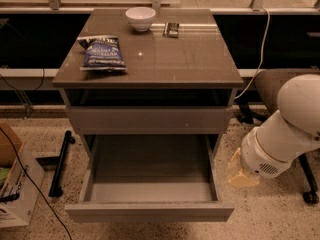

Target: Close middle drawer

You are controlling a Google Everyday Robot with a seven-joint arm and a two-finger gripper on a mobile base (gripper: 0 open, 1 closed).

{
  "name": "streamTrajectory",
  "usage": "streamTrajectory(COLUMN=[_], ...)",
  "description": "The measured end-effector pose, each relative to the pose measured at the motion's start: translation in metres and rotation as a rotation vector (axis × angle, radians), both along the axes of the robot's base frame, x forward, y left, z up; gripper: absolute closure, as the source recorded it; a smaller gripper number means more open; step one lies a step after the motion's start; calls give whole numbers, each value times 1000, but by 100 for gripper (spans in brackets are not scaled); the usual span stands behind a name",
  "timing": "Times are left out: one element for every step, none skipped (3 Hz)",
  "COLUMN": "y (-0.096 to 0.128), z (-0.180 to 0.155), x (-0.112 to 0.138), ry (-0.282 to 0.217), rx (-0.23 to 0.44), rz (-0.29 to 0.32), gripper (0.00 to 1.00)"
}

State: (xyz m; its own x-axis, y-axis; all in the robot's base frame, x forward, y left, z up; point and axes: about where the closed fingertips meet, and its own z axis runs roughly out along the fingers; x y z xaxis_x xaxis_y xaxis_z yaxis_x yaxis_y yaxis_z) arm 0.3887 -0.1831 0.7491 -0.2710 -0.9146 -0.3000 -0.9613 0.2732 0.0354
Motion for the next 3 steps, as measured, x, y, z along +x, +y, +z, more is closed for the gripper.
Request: streamTrajectory(y=[0, 12, 23], z=[0, -21, -68], x=[0, 3, 10], ry=[0, -37, -75], rx=[0, -5, 1], rz=[0, 13, 22], gripper=[100, 100, 100])
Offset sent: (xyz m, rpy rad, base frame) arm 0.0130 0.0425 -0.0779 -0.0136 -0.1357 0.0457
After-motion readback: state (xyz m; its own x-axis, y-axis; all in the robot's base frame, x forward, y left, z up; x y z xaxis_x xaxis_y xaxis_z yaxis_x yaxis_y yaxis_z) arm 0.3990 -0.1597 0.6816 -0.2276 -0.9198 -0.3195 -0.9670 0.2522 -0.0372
